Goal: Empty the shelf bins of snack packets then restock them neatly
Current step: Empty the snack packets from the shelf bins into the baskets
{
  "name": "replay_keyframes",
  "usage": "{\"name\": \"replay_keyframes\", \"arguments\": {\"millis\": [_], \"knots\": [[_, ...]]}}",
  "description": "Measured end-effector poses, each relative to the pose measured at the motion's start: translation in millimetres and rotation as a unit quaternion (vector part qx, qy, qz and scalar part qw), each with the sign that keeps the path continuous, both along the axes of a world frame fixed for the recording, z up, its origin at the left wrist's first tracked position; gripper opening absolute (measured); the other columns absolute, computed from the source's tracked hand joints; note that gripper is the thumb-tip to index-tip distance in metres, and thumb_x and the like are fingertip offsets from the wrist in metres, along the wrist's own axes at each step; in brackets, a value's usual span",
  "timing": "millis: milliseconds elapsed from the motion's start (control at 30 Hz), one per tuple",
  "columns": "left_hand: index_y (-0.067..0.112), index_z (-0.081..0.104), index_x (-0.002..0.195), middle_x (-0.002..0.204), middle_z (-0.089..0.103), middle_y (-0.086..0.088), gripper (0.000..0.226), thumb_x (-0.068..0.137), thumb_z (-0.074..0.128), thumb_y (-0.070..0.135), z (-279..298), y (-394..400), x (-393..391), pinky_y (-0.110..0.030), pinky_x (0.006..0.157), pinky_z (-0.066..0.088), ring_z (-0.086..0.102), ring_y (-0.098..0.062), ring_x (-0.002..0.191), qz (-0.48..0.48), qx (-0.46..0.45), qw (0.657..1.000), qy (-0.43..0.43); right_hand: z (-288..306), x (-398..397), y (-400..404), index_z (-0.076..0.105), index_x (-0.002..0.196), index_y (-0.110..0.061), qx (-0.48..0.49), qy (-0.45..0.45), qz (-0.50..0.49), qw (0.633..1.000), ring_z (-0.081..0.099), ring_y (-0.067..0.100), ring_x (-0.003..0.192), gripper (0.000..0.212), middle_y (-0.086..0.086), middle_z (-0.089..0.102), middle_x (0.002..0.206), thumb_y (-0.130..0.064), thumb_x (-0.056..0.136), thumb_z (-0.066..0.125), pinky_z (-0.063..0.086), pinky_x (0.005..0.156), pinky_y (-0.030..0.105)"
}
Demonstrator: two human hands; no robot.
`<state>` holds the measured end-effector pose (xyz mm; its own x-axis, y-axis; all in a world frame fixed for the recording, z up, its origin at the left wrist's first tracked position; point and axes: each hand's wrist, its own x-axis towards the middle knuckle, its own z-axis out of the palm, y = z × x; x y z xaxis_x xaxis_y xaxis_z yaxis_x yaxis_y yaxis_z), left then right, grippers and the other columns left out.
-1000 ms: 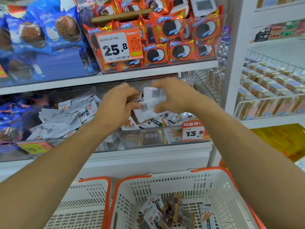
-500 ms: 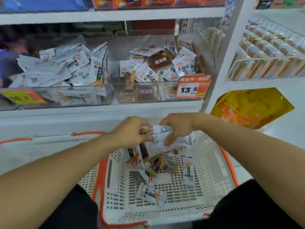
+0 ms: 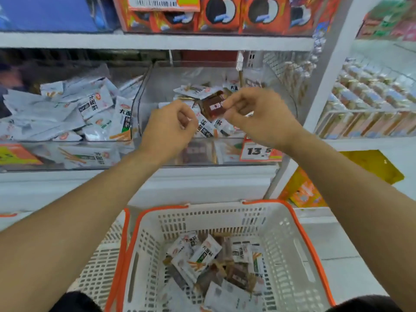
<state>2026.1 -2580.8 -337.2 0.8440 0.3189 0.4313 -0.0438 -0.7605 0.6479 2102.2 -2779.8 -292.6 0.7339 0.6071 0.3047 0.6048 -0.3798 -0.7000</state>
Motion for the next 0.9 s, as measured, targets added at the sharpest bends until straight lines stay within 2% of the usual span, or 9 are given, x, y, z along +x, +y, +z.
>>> {"name": "replay_keyframes", "arguments": {"millis": [100,200,267,367,500,633,700,800,900], "knots": [[0.023,0.065,0.101,0.097,0.063,0.004,0.023,0.085,0.076,0.036,6.8,19.7,30.2,-0.034,0.082,0.053,0.063,-0.015,0.09,0.001,0.047,0.996,0.08,13.1,32.9,11.4,0.067,0.114,-0.011,-0.083,-0.027,-0.046,0.995,0.064,0.023,0.097,0.029,0.007,0.069,0.103,-0.023,0.089,0.075,0.053,0.09,0.034],[0.039,0.044,0.142,0.146,0.045,0.0,0.098,0.058,0.073,0.081,-5.3,39.2,56.8,-0.048,0.112,0.037,0.041,-0.025,0.136,-0.033,0.092,0.97,0.223,15.7,59.0,24.3,0.048,0.144,-0.025,-0.261,-0.041,-0.045,0.963,0.044,0.027,0.13,0.078,0.007,0.055,0.131,-0.043,0.077,0.084,0.035,0.106,0.03],[0.049,0.037,0.142,0.149,0.044,0.005,0.117,0.039,0.06,0.1,-18.8,50.9,72.5,-0.05,0.114,0.035,0.039,-0.024,0.139,-0.066,0.119,0.953,0.269,14.5,73.1,35.5,0.024,0.157,-0.032,-0.325,-0.02,-0.046,0.944,0.02,0.026,0.151,0.107,0.005,0.031,0.16,-0.052,0.072,0.085,0.022,0.119,0.038],[0.043,0.043,0.139,0.138,0.054,0.008,0.104,0.05,0.07,0.089,-18.9,55.1,77.5,-0.039,0.108,0.042,0.051,-0.022,0.127,-0.099,0.131,0.937,0.309,10.2,87.0,54.3,0.007,0.161,-0.035,-0.369,0.014,-0.042,0.928,-0.004,0.023,0.155,0.124,0.002,0.005,0.169,-0.055,0.067,0.085,0.007,0.123,0.043],[0.036,0.033,0.148,0.146,0.042,-0.002,0.103,0.063,0.08,0.069,-13.8,55.4,76.4,-0.039,0.113,0.028,0.034,-0.028,0.136,-0.09,0.163,0.938,0.291,1.3,94.8,70.8,0.027,0.156,-0.031,-0.419,0.001,-0.026,0.908,0.024,0.028,0.149,0.113,0.001,0.033,0.159,-0.051,0.065,0.09,0.021,0.12,0.039],[0.034,0.035,0.147,0.148,0.033,-0.005,0.099,0.065,0.077,0.071,-16.1,54.0,78.6,-0.043,0.116,0.027,0.025,-0.03,0.14,-0.098,0.132,0.935,0.313,1.0,98.0,60.2,0.046,0.147,-0.03,-0.358,0.059,-0.007,0.932,0.043,0.019,0.135,0.091,-0.002,0.046,0.144,-0.047,0.069,0.089,0.03,0.112,0.028],[0.03,0.043,0.14,0.15,0.04,-0.003,0.088,0.069,0.077,0.068,-16.8,52.5,79.5,-0.041,0.116,0.029,0.031,-0.026,0.141,-0.125,0.131,0.935,0.306,1.8,97.8,51.7,0.041,0.15,-0.032,-0.36,0.053,0.003,0.931,0.039,0.02,0.141,0.096,-0.004,0.042,0.153,-0.044,0.069,0.089,0.028,0.109,0.025],[0.028,0.05,0.131,0.134,0.058,0.001,0.078,0.069,0.081,0.064,-13.5,52.1,78.0,-0.036,0.101,0.045,0.053,-0.021,0.119,-0.132,0.118,0.94,0.292,3.5,96.8,49.1,0.024,0.157,-0.034,-0.361,0.052,-0.016,0.931,0.032,0.022,0.147,0.121,-0.003,0.031,0.16,-0.048,0.059,0.094,0.03,0.112,0.03],[0.027,0.046,0.138,0.14,0.054,0.003,0.091,0.064,0.086,0.061,-11.5,54.7,77.3,-0.032,0.098,0.045,0.052,-0.02,0.123,-0.118,0.105,0.951,0.267,2.1,92.7,52.4,0.018,0.159,-0.028,-0.379,0.076,0.004,0.922,0.03,0.02,0.147,0.127,-0.005,0.03,0.161,-0.05,0.059,0.093,0.026,0.113,0.026]]}}
